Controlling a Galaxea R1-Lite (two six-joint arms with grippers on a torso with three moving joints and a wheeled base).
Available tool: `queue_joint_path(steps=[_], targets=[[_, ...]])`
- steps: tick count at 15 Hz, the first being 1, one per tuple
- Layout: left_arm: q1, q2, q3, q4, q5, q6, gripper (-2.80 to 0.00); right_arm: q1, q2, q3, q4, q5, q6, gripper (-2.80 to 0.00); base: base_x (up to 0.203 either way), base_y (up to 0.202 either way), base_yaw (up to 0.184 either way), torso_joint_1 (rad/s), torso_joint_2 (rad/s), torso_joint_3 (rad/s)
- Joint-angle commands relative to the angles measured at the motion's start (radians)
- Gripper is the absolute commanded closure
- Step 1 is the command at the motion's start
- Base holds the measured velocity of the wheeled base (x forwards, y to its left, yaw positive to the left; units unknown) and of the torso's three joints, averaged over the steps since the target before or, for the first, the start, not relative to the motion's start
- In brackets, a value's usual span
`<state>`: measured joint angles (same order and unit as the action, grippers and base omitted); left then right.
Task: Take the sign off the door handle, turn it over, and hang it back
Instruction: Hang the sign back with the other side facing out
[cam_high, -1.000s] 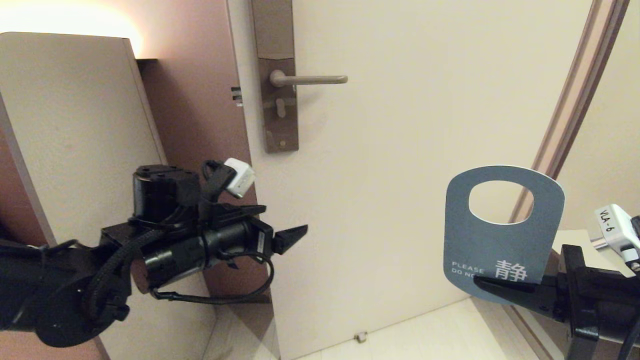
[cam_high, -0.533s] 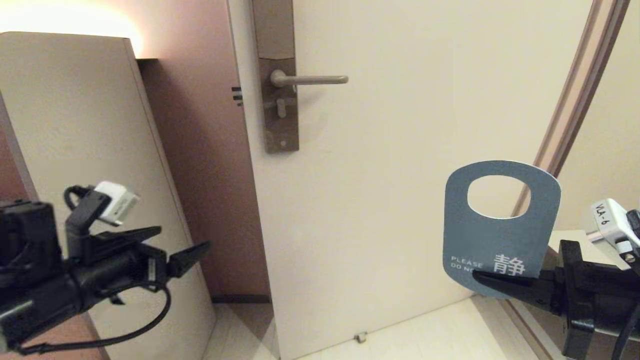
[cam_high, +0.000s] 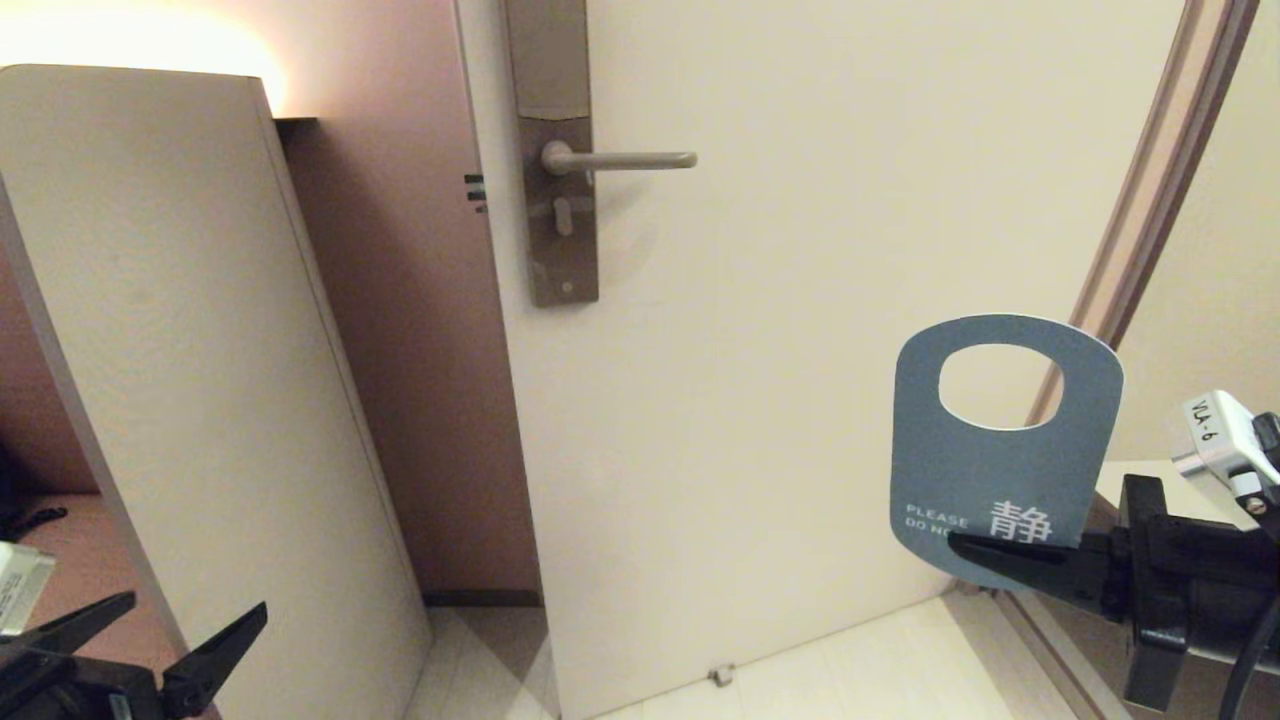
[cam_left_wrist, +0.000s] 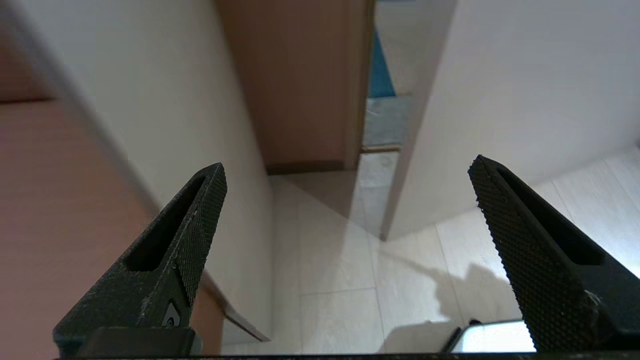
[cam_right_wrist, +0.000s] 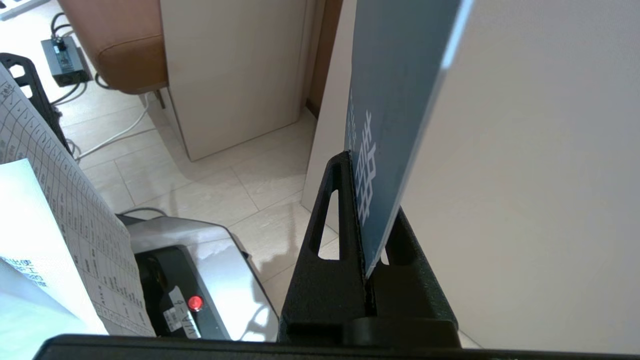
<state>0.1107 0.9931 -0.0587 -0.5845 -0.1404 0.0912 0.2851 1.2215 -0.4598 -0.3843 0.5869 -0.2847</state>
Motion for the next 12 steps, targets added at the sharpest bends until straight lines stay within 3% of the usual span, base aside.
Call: queue_joint_path(steps=[1,5,10,12], targets=[[0.017,-0.078,0.043,-0.004,0.002,-0.001,-2.80,-0.001,0.006,-0.002,-0.002,0.004,-0.002,0.00,0.000,0.000,0.000,0.000,0.00,0.000],[0.030,-0.250,0.058,0.096,0.003,-0.035,-2.80,-0.024,0.021,-0.025,-0.002,0.004,-0.002,0.00,0.000,0.000,0.000,0.000,0.00,0.000],[0.030,-0.637,0.058,0.323,0.005,-0.062,-2.80,-0.032,0.046,-0.055,-0.002,0.004,-0.002,0.00,0.000,0.000,0.000,0.000,0.00,0.000],[0.029,-0.719,0.059,0.370,0.044,-0.068,-2.80,-0.032,0.047,-0.060,-0.002,0.004,-0.004,0.00,0.000,0.000,0.000,0.000,0.00,0.000]])
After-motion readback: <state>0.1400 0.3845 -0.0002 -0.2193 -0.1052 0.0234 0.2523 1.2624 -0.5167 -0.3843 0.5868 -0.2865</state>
